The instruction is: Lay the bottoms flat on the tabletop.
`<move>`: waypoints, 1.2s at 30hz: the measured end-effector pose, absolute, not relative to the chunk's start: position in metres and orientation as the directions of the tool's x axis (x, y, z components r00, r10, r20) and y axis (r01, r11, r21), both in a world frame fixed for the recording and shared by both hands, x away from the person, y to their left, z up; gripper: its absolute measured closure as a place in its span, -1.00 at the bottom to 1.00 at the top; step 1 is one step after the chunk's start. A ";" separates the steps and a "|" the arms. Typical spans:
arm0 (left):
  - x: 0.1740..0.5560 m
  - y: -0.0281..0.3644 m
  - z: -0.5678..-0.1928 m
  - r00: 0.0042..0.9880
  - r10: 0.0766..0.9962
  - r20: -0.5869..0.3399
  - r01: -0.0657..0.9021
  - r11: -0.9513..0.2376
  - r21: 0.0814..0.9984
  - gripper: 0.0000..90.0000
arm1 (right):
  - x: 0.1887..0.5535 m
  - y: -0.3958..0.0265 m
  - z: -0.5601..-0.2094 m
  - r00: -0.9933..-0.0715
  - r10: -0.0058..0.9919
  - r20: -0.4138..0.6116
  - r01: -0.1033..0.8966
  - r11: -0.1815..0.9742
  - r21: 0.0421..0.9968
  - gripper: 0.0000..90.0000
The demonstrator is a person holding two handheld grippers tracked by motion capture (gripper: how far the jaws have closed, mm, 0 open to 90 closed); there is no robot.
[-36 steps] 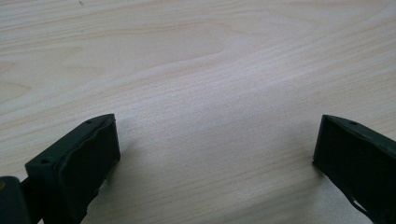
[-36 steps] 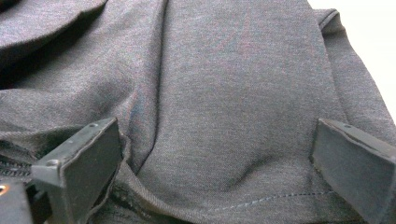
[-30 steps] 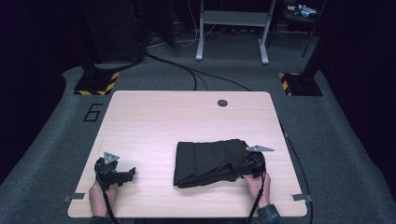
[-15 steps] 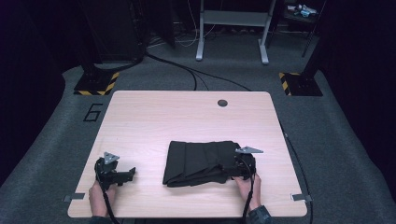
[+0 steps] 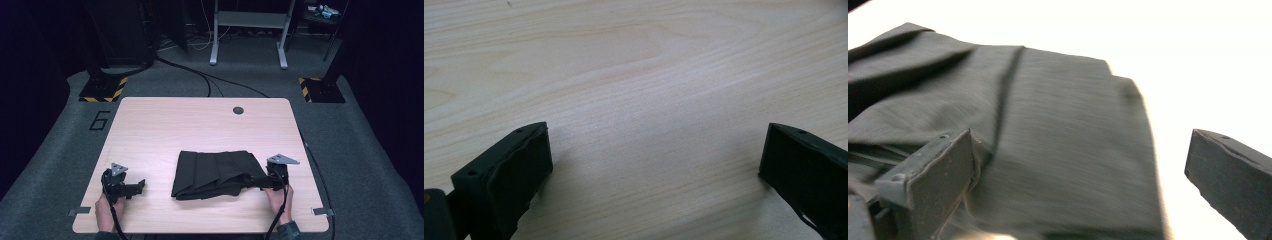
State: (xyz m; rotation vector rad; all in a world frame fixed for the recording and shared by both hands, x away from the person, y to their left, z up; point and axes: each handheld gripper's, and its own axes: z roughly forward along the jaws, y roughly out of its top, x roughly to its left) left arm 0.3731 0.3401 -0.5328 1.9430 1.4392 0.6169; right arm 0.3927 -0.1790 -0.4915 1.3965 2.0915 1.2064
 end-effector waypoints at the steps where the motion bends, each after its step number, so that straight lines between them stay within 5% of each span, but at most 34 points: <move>1: 0.373 0.340 -0.533 0.295 0.956 -0.001 0.658 -0.202 0.725 -1.00 | 0.392 -0.184 -0.491 -0.443 0.884 0.150 0.579 0.154 0.801 -1.00; 14: 0.373 0.340 -0.533 0.299 0.954 -0.001 0.657 -0.206 0.725 -1.00 | 0.390 -0.267 -0.517 -0.305 0.947 0.096 0.662 0.139 0.736 -1.00; 25: 0.358 0.334 -0.533 0.245 0.969 -0.003 0.667 -0.166 0.726 -1.00 | 0.388 -0.266 -0.530 -0.288 0.958 -0.002 0.667 0.202 0.717 -1.00; 32: 0.355 0.327 -0.526 0.270 0.963 -0.001 0.715 -0.200 0.670 -1.00 | 0.388 -0.266 -0.530 -0.291 0.957 -0.001 0.670 0.205 0.713 -1.00; 36: 0.352 0.315 -0.519 0.331 0.944 0.001 0.658 -0.232 0.717 -1.00 | 0.388 -0.266 -0.530 -0.290 0.957 -0.001 0.670 0.204 0.714 -1.00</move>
